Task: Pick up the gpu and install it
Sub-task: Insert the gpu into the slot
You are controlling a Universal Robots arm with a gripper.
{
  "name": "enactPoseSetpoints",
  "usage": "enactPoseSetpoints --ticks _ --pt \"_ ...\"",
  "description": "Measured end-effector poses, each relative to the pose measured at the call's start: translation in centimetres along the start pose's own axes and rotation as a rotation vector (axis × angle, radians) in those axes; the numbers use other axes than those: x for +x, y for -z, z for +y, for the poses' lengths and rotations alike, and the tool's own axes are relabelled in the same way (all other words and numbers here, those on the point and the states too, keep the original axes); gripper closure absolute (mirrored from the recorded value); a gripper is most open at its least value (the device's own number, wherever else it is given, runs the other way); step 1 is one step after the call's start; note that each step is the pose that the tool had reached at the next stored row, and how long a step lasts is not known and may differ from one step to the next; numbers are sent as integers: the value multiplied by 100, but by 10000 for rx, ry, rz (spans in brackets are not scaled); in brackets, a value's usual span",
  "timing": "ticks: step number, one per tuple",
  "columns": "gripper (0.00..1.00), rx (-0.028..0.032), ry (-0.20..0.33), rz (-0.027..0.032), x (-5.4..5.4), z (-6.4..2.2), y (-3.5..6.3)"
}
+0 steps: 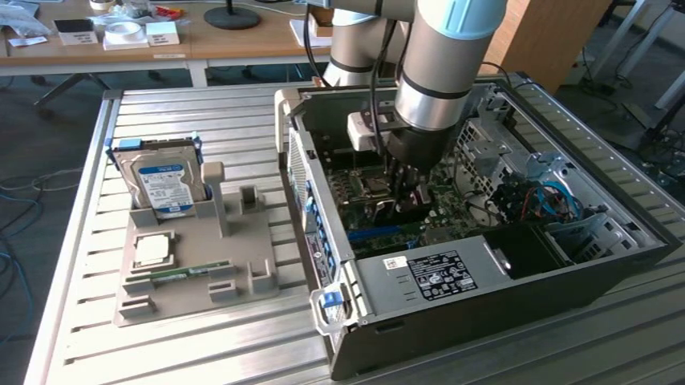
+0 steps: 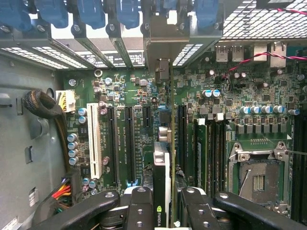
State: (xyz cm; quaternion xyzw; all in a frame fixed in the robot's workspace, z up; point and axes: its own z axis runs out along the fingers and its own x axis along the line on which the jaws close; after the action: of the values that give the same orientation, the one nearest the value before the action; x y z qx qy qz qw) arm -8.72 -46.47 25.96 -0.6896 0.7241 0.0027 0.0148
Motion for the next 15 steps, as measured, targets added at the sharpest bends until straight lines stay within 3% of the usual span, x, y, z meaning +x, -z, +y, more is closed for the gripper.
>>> enactPoseSetpoints --ticks 15 --pt "73 -1 -2 0 1 25 0"
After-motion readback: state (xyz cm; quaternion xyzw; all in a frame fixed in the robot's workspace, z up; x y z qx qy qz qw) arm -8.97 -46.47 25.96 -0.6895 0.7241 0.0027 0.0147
